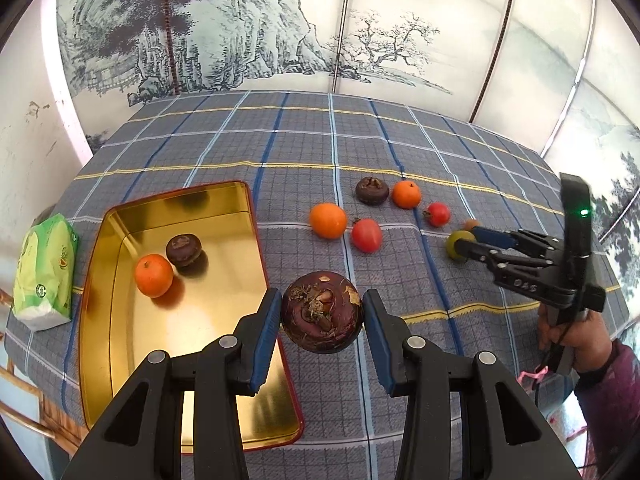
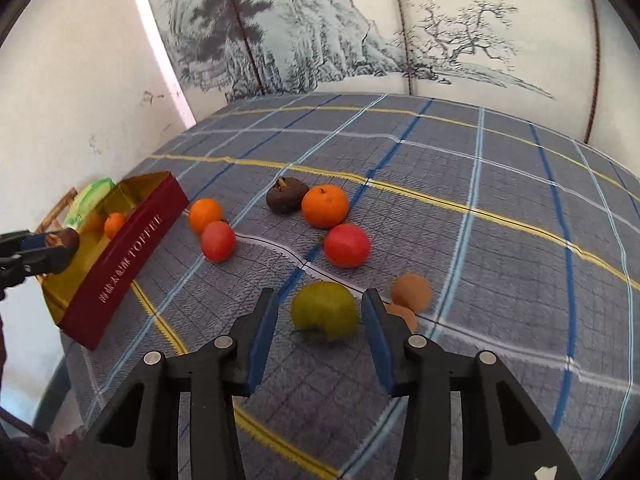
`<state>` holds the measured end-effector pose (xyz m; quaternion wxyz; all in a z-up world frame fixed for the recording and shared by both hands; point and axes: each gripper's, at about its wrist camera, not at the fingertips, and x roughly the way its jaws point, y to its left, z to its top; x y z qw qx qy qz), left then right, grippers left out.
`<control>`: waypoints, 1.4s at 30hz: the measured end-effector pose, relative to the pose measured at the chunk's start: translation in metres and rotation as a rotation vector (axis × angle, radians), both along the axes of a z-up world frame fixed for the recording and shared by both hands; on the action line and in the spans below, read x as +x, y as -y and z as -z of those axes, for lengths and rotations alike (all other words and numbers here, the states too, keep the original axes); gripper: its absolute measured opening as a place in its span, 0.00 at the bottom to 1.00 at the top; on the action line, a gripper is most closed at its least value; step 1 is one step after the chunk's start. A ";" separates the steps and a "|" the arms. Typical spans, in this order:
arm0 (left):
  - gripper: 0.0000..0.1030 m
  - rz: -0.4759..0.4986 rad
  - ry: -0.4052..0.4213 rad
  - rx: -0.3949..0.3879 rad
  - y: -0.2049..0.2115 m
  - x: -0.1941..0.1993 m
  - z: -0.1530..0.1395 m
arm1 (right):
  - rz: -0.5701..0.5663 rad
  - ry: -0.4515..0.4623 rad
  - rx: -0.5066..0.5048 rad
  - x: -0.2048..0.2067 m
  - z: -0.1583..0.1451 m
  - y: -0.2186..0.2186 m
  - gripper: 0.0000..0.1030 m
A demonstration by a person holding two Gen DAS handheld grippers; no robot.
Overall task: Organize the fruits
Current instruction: 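Carry the mangosteen toward the tray with the left gripper while the right gripper grasps the green fruit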
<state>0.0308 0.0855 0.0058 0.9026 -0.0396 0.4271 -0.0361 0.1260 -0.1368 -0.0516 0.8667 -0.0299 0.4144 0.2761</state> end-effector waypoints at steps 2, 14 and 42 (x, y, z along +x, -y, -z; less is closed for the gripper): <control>0.41 -0.006 0.003 0.000 -0.002 -0.001 -0.001 | -0.009 -0.012 -0.040 0.004 0.007 -0.005 0.39; 0.42 -0.060 0.004 0.022 -0.025 -0.012 0.002 | -0.064 0.037 0.039 -0.037 -0.004 -0.028 0.34; 0.42 -0.210 -0.036 0.065 -0.092 -0.023 0.032 | 0.030 0.001 0.036 -0.023 0.005 -0.026 0.34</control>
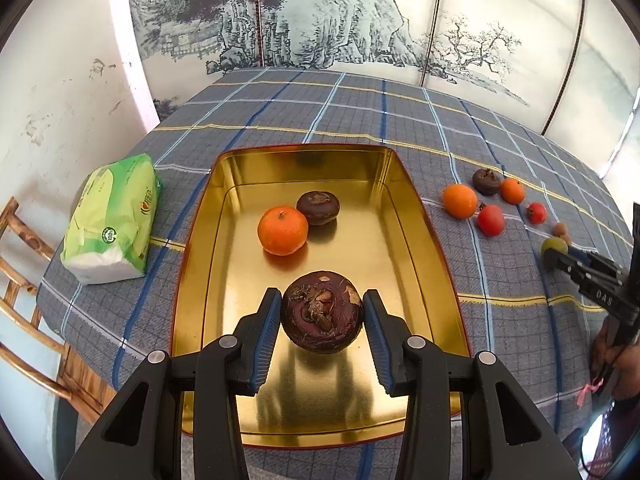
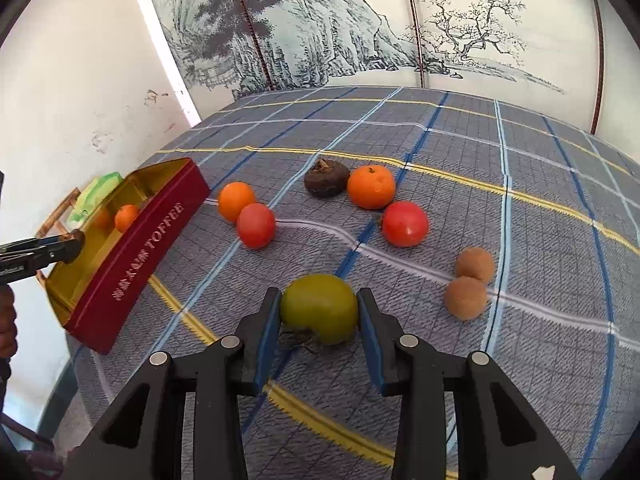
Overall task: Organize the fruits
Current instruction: 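Carry the mangosteen toward the tray with the left gripper while the right gripper grasps the green fruit, then lower the mangosteen into the tray with the left gripper while the right gripper grasps a red tomato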
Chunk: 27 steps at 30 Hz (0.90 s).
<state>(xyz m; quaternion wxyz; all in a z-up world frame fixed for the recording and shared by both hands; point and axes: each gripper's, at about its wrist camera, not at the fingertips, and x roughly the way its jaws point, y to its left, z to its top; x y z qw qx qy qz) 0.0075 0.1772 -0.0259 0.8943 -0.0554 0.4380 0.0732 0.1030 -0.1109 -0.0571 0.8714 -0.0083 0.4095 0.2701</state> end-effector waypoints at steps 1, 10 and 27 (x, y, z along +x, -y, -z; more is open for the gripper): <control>0.42 0.001 0.000 0.005 0.000 0.001 0.000 | 0.008 -0.002 -0.004 0.004 0.000 0.001 0.34; 0.42 0.010 -0.011 0.000 0.000 0.006 0.005 | -0.017 0.090 -0.024 0.018 -0.028 -0.017 0.49; 0.42 -0.011 -0.012 -0.030 -0.018 0.005 0.006 | -0.144 0.012 -0.091 0.023 -0.006 -0.089 0.27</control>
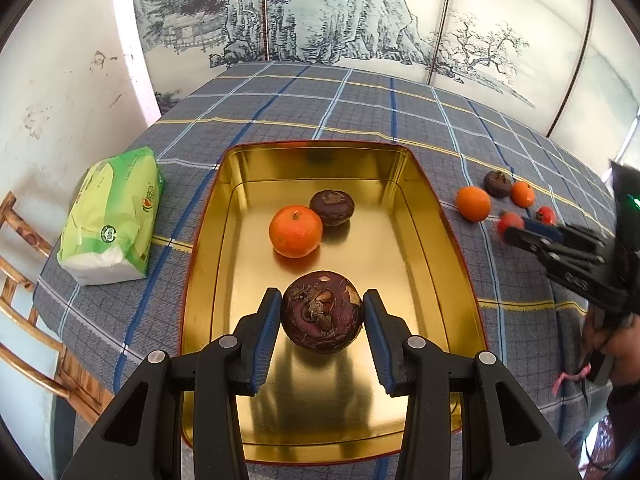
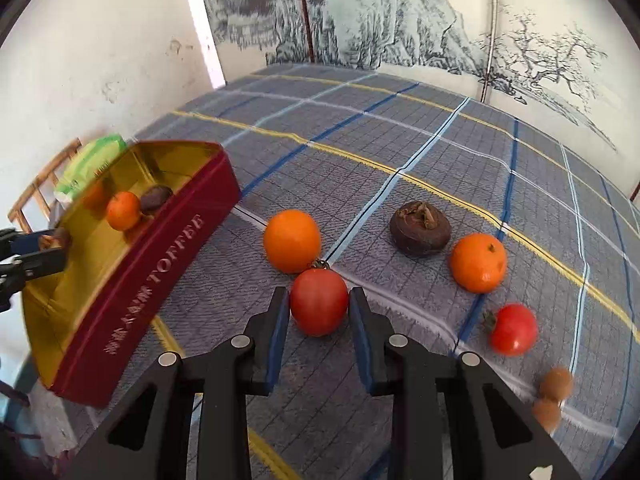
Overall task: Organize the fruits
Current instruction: 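Lower the mangosteen into the tray with the left gripper while the right gripper grasps a red tomato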
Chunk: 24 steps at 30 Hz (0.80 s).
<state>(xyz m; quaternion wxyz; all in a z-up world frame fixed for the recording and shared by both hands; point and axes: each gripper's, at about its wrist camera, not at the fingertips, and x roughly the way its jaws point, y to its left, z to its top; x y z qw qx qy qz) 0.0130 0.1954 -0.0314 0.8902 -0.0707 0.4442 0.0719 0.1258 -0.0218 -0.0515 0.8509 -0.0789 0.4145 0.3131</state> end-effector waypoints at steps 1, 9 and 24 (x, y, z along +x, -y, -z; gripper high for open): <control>0.42 -0.002 -0.001 -0.004 -0.002 0.000 0.001 | 0.003 0.000 0.016 -0.008 -0.002 0.004 0.27; 0.42 -0.005 -0.004 -0.013 -0.008 -0.001 0.003 | 0.024 -0.011 0.038 -0.038 0.009 0.016 0.27; 0.42 -0.004 -0.011 0.022 -0.015 0.005 0.013 | 0.045 -0.025 0.066 -0.035 0.010 0.021 0.27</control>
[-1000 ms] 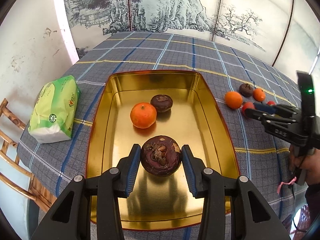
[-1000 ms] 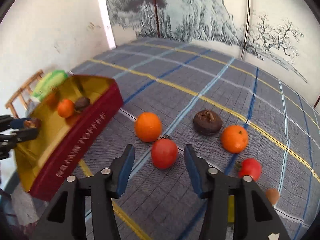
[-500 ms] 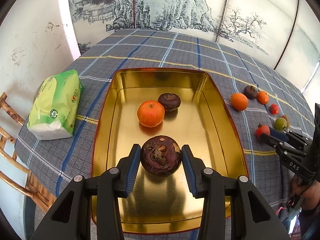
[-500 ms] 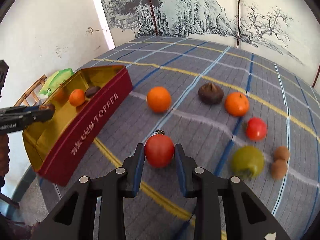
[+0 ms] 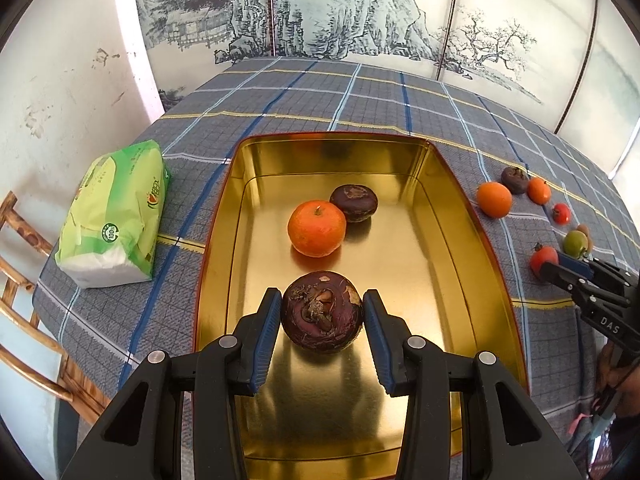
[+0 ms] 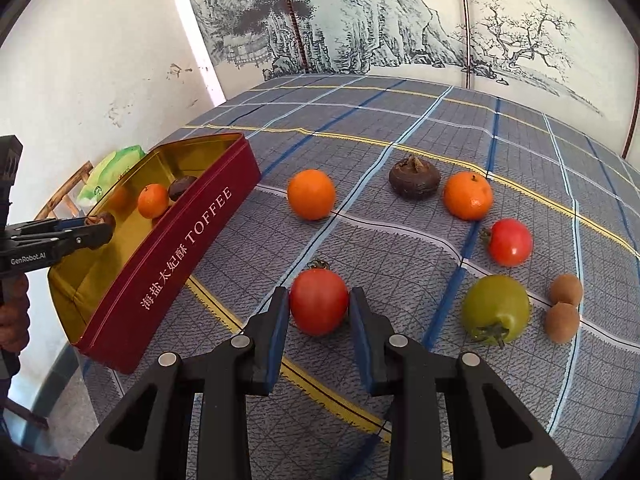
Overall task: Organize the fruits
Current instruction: 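Lower the mangosteen into the tray with the left gripper while the right gripper grasps a red tomato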
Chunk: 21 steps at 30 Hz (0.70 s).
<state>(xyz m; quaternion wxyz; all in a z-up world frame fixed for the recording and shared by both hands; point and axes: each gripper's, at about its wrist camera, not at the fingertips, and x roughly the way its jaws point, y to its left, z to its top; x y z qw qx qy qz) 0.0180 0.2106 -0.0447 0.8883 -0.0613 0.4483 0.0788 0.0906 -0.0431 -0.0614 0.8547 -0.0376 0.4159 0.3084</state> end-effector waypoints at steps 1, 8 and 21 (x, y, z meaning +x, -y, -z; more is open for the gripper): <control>0.42 -0.001 -0.001 0.003 -0.001 0.000 0.001 | 0.000 0.000 0.000 0.000 0.000 0.000 0.27; 0.42 -0.004 -0.005 0.027 -0.002 0.002 0.007 | 0.001 0.000 0.001 0.000 0.000 0.000 0.27; 0.42 -0.011 0.007 0.055 -0.004 0.002 0.008 | 0.005 -0.004 0.000 0.001 0.001 0.001 0.27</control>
